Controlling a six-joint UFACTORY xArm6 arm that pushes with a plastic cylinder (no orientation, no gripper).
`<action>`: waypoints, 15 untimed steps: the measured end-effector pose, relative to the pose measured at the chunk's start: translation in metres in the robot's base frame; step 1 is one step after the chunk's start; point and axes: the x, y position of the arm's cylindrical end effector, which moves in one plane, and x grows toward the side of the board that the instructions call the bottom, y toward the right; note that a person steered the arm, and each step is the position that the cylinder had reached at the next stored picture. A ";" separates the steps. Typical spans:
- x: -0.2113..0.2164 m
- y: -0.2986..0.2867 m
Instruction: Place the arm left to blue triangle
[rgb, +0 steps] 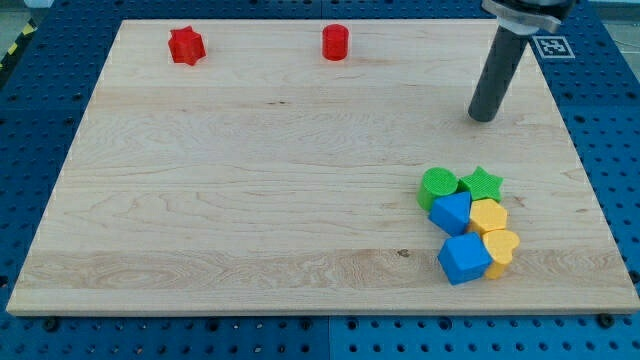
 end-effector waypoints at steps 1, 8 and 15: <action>0.006 0.000; 0.148 0.054; 0.223 0.025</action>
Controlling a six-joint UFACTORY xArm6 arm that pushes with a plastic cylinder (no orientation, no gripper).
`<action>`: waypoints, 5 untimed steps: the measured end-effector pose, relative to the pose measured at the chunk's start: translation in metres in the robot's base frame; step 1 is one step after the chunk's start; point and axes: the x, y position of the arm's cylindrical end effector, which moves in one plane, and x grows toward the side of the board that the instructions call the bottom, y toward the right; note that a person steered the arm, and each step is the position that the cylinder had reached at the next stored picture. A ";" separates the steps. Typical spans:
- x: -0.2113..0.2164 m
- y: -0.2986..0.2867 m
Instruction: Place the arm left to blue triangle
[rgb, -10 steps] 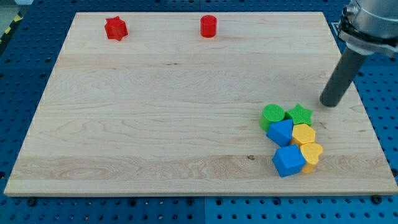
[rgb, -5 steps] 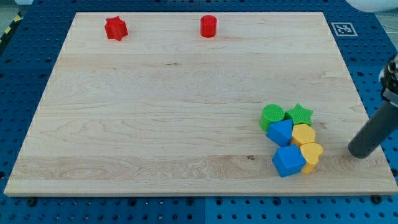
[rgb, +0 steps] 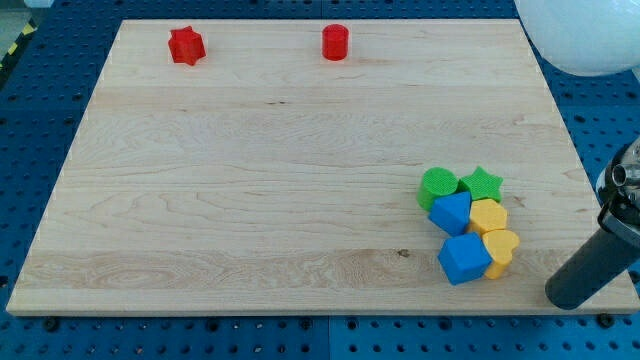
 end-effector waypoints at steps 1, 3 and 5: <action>0.000 0.000; 0.001 -0.020; 0.000 -0.036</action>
